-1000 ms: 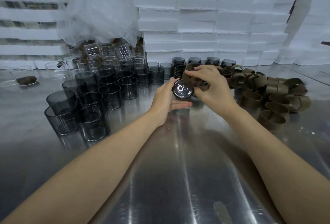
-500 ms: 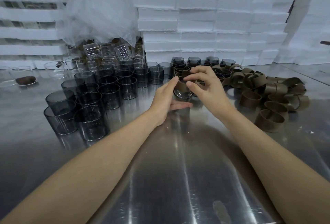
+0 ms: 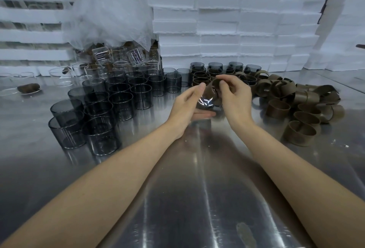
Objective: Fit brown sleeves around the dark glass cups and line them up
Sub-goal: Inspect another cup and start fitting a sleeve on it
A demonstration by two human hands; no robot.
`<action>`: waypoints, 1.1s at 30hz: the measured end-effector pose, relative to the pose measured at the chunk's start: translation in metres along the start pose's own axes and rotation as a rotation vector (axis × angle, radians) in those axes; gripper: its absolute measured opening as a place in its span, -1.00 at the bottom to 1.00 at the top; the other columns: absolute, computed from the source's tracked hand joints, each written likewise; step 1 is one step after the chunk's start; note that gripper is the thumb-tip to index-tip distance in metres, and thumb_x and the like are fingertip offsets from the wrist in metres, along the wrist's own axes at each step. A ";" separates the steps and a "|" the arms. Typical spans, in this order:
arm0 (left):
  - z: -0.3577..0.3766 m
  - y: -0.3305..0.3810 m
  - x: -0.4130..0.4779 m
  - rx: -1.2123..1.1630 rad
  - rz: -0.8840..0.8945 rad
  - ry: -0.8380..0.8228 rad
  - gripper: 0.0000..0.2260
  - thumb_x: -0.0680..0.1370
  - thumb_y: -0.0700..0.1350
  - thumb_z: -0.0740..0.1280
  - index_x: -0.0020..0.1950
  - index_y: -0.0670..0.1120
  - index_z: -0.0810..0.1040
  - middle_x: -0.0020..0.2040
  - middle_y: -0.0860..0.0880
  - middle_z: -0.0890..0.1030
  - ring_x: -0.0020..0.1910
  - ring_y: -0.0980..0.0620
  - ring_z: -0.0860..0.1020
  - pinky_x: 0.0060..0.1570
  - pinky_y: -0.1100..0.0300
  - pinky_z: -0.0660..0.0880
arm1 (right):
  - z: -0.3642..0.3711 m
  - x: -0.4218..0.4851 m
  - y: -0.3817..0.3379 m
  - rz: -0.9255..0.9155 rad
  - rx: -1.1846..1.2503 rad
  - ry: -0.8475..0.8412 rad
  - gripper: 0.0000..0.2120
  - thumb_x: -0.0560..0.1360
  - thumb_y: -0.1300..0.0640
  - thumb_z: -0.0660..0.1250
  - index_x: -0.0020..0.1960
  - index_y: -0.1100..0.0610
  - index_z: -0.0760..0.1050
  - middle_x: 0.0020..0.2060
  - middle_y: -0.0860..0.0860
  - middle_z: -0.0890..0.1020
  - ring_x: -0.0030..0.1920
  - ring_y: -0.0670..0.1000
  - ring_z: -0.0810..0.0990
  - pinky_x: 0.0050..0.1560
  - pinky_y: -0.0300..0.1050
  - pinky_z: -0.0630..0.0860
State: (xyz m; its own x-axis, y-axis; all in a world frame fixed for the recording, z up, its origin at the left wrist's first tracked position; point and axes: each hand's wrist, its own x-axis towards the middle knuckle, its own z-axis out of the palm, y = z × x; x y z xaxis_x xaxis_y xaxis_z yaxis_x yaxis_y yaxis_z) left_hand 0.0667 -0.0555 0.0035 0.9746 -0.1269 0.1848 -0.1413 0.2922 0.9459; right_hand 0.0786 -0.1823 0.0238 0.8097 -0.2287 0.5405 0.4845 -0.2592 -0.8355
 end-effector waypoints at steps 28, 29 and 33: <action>0.001 -0.001 0.001 0.218 0.160 0.159 -0.72 0.66 -0.21 0.15 0.32 -0.15 0.51 0.14 -0.20 0.62 -0.06 -0.22 0.67 -0.12 -0.04 0.65 | -0.002 -0.010 0.003 -0.203 -0.030 -0.080 -0.81 0.51 0.21 0.39 0.10 0.06 0.65 -0.24 -0.36 0.63 -0.11 -0.30 0.65 0.00 -0.40 0.52; 0.000 -0.001 0.001 0.225 0.158 0.162 -0.73 0.65 -0.21 0.15 0.31 -0.14 0.52 0.15 -0.19 0.61 -0.05 -0.24 0.67 -0.16 0.00 0.65 | -0.002 -0.010 0.003 -0.212 -0.038 -0.087 -0.79 0.51 0.22 0.38 0.08 0.00 0.64 -0.28 -0.40 0.62 -0.12 -0.29 0.65 -0.01 -0.39 0.53; -0.001 0.000 0.002 0.230 0.147 0.161 -0.72 0.62 -0.23 0.16 0.29 -0.12 0.54 0.15 -0.19 0.61 -0.02 -0.26 0.65 -0.24 0.08 0.63 | -0.004 -0.008 0.003 -0.233 -0.069 -0.107 -0.80 0.51 0.23 0.38 0.05 -0.02 0.64 -0.32 -0.43 0.61 -0.15 -0.31 0.64 -0.04 -0.41 0.52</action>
State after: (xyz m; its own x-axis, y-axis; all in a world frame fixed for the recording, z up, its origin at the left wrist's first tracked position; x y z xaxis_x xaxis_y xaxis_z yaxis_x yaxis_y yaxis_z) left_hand 0.0684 -0.0553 0.0032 0.9533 0.0579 0.2965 -0.3002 0.0715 0.9512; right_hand 0.0722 -0.1853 0.0177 0.7109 -0.0561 0.7011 0.6412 -0.3579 -0.6788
